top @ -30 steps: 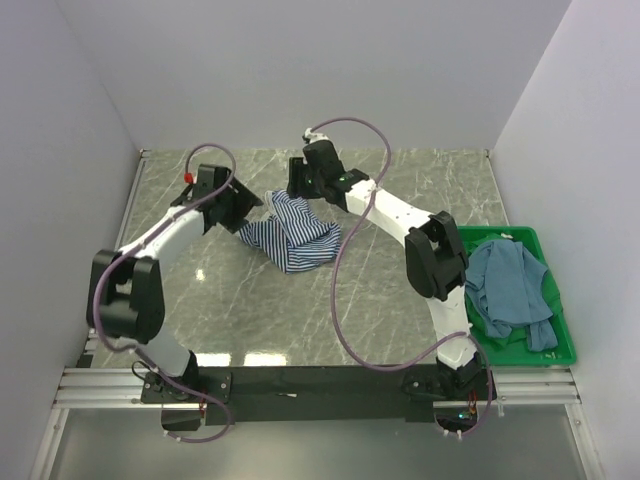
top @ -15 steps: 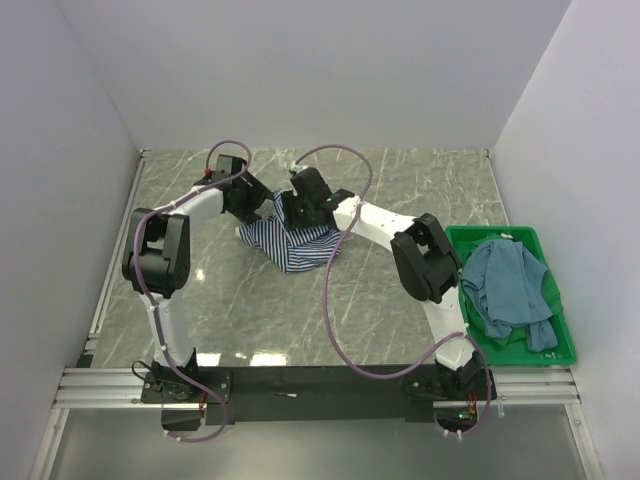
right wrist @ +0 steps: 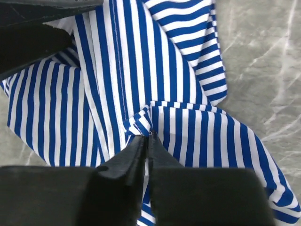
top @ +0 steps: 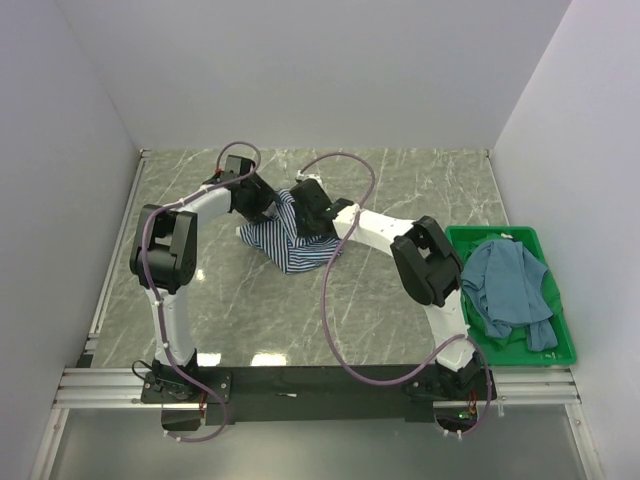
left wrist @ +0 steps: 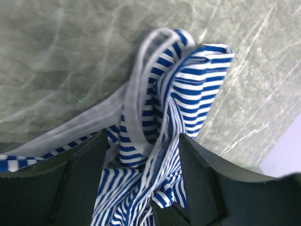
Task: Fold and stack the tank tops
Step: Flatten the tank top out
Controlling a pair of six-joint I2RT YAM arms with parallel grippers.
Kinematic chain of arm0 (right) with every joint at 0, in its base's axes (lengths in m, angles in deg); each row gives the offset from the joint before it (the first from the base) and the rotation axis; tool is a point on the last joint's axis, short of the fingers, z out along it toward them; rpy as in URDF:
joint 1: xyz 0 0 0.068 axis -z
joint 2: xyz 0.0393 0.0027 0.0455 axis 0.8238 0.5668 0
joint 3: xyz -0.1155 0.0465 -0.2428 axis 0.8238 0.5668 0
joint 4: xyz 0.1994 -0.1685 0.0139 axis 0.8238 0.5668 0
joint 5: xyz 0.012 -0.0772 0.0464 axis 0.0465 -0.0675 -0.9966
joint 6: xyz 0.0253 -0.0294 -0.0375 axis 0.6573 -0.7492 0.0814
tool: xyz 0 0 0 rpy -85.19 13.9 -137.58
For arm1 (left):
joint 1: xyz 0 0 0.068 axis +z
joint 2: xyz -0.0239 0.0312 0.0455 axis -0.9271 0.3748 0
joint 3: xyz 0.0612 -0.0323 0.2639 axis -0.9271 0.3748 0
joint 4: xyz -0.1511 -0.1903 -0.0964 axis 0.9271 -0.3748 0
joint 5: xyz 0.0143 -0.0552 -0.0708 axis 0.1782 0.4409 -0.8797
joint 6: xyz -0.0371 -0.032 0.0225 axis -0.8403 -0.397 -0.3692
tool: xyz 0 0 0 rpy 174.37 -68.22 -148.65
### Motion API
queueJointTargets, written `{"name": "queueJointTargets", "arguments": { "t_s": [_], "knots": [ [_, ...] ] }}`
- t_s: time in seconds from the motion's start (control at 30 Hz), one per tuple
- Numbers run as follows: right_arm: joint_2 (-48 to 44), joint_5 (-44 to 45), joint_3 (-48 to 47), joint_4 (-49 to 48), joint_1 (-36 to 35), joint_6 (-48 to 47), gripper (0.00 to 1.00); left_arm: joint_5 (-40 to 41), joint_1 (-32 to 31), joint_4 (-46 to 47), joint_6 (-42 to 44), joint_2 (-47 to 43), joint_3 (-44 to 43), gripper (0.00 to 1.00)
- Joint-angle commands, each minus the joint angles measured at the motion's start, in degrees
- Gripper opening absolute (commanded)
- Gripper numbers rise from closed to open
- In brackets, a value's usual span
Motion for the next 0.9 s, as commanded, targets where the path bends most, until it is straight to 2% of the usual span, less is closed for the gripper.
{"name": "queueJointTargets", "arguments": {
  "t_s": [0.0,0.03,0.3,0.87],
  "knots": [
    [-5.56,4.51,2.37,-2.84,0.54,2.02,0.05,0.42,-0.56,0.56,1.73,0.26,-3.67,0.67],
    [-7.04,5.38,3.25,-3.45,0.62,2.38,0.00,0.68,-0.56,0.38,2.00,0.34,-4.02,0.67],
    [-17.07,9.17,12.30,-7.94,1.33,5.63,0.00,1.39,-0.56,-2.16,2.88,3.76,-8.24,0.65],
    [-27.01,12.25,15.92,-6.19,3.00,6.42,0.00,0.86,-1.09,-2.52,3.14,7.11,-13.17,0.51]
  ]
}}
